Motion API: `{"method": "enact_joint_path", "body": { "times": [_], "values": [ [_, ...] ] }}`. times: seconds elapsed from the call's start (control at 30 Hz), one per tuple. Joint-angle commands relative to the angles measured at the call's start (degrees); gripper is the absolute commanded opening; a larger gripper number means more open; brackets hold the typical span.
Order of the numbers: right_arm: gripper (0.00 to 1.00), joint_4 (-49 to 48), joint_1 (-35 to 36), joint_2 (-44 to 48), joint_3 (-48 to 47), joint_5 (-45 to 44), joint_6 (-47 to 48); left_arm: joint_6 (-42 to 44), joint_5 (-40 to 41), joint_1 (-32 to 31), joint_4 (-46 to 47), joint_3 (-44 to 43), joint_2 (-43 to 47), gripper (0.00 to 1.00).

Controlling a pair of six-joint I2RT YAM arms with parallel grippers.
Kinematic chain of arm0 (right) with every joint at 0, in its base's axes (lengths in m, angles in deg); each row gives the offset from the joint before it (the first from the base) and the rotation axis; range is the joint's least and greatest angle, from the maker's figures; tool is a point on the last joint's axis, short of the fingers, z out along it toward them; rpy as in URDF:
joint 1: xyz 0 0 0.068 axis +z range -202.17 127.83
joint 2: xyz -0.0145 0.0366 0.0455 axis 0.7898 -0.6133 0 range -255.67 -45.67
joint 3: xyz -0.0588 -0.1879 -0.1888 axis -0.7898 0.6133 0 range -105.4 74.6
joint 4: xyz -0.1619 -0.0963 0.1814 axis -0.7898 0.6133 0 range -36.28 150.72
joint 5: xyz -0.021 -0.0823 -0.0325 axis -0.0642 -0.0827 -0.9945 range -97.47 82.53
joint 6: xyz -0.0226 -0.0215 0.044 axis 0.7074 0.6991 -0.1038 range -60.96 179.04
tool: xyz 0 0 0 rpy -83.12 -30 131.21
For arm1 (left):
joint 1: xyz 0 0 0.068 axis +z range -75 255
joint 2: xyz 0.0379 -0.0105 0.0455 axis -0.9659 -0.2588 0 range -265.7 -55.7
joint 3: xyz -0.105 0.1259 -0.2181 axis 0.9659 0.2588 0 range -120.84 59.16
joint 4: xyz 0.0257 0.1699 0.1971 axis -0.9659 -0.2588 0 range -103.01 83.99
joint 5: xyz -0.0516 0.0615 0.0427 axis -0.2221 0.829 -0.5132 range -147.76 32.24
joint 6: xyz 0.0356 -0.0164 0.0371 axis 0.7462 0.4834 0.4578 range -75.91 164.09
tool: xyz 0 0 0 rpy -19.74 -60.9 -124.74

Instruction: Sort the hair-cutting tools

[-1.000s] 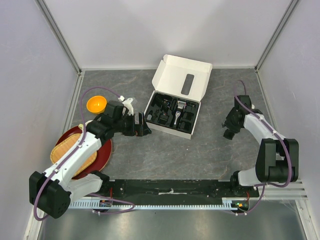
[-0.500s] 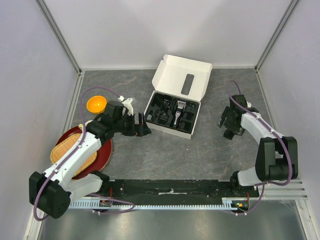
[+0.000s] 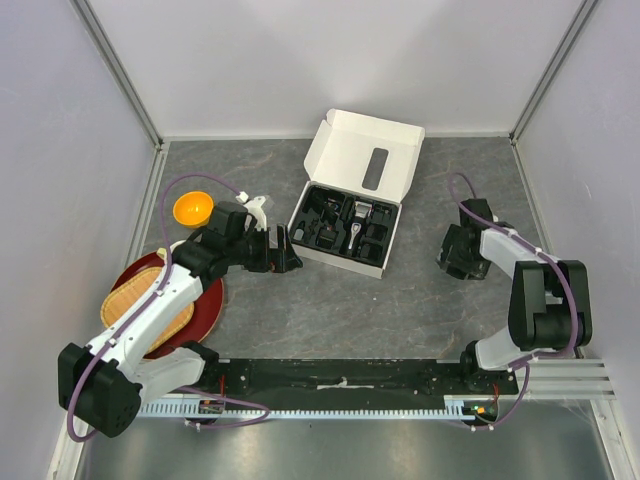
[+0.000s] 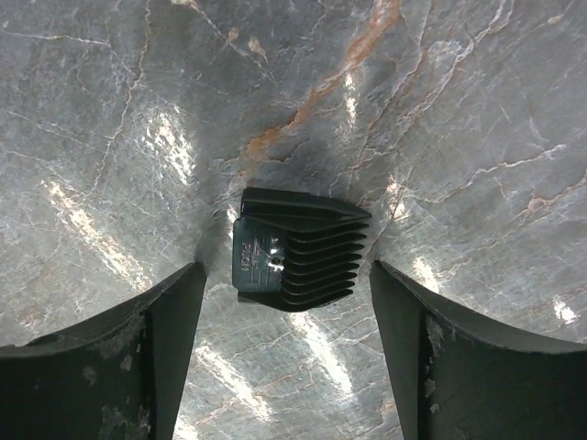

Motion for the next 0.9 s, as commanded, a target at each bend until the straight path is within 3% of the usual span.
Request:
{"method": "enact_joint_path", "body": {
  "times": [0.0, 0.33, 0.87],
  "values": [
    [0.80, -4.02, -2.43, -2.93, 1.59, 0.11, 2.81, 0.42, 0.16, 0.25, 0.53, -0.86, 0.74, 0.94],
    [0.58, -5.96, -2.87, -4.52, 2.99, 1.96, 2.02, 0.42, 0.42, 0.25, 0.44, -0.77, 1.09, 0.94],
    [0.51, 0.45, -0.33, 5.58, -3.50, 3.88, -2.54, 0.33, 0.86, 0.25, 0.35, -0.86, 1.18, 0.94]
  ]
}}
